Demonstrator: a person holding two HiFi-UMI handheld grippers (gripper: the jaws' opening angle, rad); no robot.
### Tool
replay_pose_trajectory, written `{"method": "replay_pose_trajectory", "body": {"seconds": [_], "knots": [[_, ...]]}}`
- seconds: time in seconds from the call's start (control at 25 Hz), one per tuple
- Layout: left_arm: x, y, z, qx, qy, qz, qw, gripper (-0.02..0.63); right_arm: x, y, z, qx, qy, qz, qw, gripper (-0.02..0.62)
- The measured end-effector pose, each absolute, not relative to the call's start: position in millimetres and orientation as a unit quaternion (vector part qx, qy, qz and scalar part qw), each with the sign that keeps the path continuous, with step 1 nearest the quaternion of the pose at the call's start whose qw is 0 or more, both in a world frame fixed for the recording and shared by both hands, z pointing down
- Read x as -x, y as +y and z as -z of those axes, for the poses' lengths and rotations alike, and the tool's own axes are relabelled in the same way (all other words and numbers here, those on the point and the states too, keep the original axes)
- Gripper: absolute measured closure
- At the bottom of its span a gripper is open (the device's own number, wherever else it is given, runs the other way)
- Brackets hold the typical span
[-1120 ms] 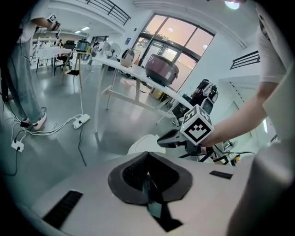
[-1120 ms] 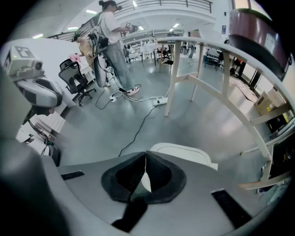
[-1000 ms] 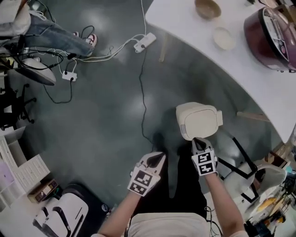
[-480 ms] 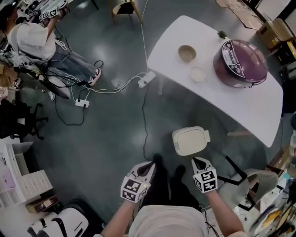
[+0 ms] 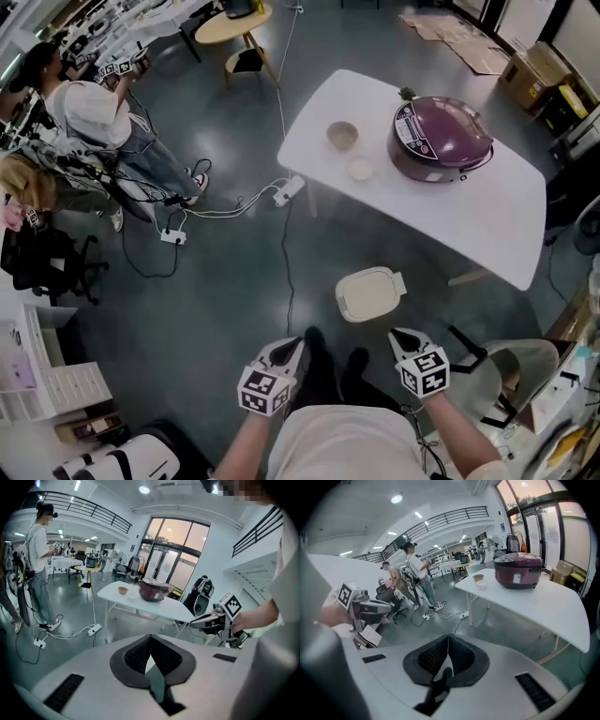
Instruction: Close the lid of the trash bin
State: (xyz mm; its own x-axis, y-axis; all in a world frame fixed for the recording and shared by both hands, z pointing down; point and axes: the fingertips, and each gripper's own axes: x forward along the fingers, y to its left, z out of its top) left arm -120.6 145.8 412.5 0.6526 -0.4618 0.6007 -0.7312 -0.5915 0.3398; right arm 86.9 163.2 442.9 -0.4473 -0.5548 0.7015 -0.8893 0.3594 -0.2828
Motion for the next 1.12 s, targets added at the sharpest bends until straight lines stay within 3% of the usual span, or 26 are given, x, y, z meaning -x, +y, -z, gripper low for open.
{"method": "replay_pose_trajectory", "body": {"seconds": [0.56, 1.12], "knots": [[96, 181, -332, -0.881, -0.365, -0.205, 0.222, 0.594, -129, 195, -338, -0.493, -0.815, -0.206, 0.225, 0.580], [125, 180, -282, -0.903, -0.355, -0.163, 0.176, 0.594, -102, 197, -285, -0.524, -0.815, -0.154, 0.192, 0.583]]}}
